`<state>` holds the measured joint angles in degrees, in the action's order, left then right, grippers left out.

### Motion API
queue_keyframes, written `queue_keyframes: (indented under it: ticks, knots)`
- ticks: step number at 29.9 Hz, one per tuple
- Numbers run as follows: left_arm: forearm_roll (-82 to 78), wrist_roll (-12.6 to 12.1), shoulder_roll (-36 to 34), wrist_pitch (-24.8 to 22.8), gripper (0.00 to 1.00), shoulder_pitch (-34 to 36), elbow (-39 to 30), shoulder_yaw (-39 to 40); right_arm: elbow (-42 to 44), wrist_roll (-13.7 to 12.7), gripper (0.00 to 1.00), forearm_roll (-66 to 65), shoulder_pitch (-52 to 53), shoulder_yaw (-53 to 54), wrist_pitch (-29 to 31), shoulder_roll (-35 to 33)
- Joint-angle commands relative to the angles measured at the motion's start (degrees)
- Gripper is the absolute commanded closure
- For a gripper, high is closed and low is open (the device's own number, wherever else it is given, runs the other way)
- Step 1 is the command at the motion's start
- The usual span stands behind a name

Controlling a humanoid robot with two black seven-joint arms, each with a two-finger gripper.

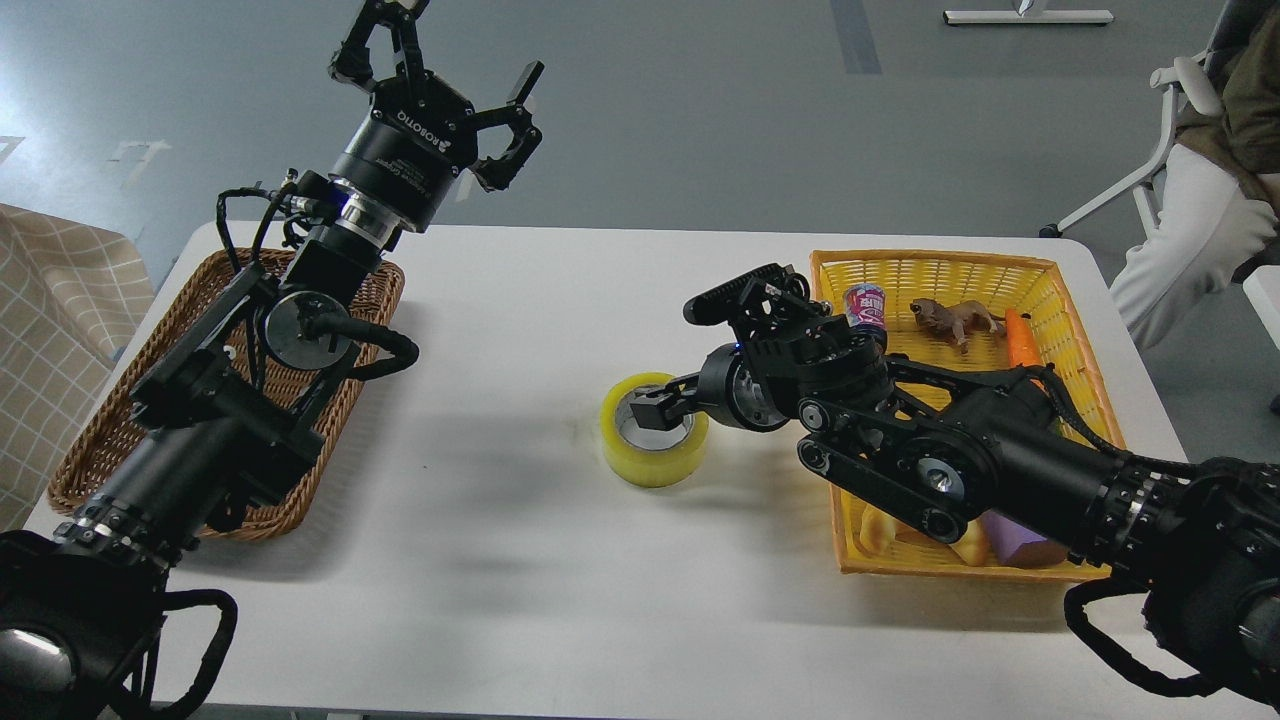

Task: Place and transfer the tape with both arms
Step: 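Lower the tape roll onto the table and open the right gripper, then withdraw the right gripper up and back from the tape roll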

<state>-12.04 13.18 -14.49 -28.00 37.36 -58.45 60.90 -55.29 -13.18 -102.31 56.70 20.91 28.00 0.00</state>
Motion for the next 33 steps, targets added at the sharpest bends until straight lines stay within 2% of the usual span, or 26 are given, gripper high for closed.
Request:
queue_keyframes:
  ticks: [1,4,15,21,33]
  knots:
    - [0.0,0.0,-0.2,0.0,0.02,0.0,0.0,-0.1,-1.4,0.0,0.01,0.0,0.1,2.4,0.0,0.0]
    - [0.0,0.0,-0.3,0.0,0.02,0.0,0.1,-0.2,-4.9,0.1,0.01,0.1,-0.2,4.4,0.0,-0.1]
    - [-0.1,0.0,-0.4,0.0,0.02,-0.1,0.6,-0.4,-14.1,0.3,0.00,5.8,-2.6,12.0,0.0,-8.6]
    - [-0.2,0.0,-0.8,0.0,0.02,-0.1,0.7,-0.4,-18.7,0.4,0.00,12.3,-6.9,19.5,0.0,-13.4]
    - [-0.8,-0.1,-1.9,0.0,0.02,-0.1,0.9,-0.7,-19.7,0.6,0.00,31.5,-16.0,46.5,0.0,-14.9]
